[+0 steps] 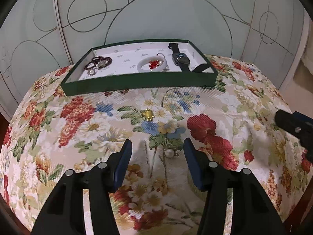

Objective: Organize jewelry
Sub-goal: 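Grasp a pearl earring with the left tool while the right tool grasps the gold pendant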

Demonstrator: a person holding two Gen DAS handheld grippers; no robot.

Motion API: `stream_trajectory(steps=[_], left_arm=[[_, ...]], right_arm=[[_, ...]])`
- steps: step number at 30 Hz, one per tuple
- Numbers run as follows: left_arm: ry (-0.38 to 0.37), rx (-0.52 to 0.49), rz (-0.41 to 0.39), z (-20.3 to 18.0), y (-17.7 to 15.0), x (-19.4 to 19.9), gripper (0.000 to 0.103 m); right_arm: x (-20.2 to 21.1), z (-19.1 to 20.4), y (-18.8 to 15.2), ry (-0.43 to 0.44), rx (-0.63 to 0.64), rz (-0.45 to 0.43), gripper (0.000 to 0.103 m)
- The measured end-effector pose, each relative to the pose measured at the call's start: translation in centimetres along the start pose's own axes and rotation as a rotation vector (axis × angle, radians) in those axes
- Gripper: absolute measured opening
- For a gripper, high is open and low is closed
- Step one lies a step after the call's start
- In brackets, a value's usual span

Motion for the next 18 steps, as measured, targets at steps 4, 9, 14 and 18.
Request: stream_trajectory(steps=[4, 9, 14, 18], left_arm=[[-0.003, 0.004, 0.038, -0.1, -0.7, -1.3, 0.039], [0.017, -0.018, 0.002, -0.2, -1.0, -1.1, 0.021], [-0.003, 0.003, 0.003, 0.8, -0.9, -1.2, 0.01], [0.008, 0.006, 0.002, 1.8, -1.0, -1.2, 0.01]], right_arm=[[0.2, 0.1, 0.1, 0.018, -0.005, -0.008, 0.071], [0.2, 0.4, 0.2, 0.044, -0.005, -0.01, 0.071], [0.0, 0.5, -0.1, 0.055, -0.002, -0.003, 0.071], [-0.2, 0.9, -0.3, 0.059, 0.005, 0.003, 0.071]])
Point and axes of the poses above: each gripper's, at about its wrist camera, not at the fingertips, and x roughly against the way its jaws point, z to its left, y to its top, the point moved 2 cm from there along -x, roughly the way its jaws point, and after that the axes turned 4 degrees about y, right-handed, at the moved point
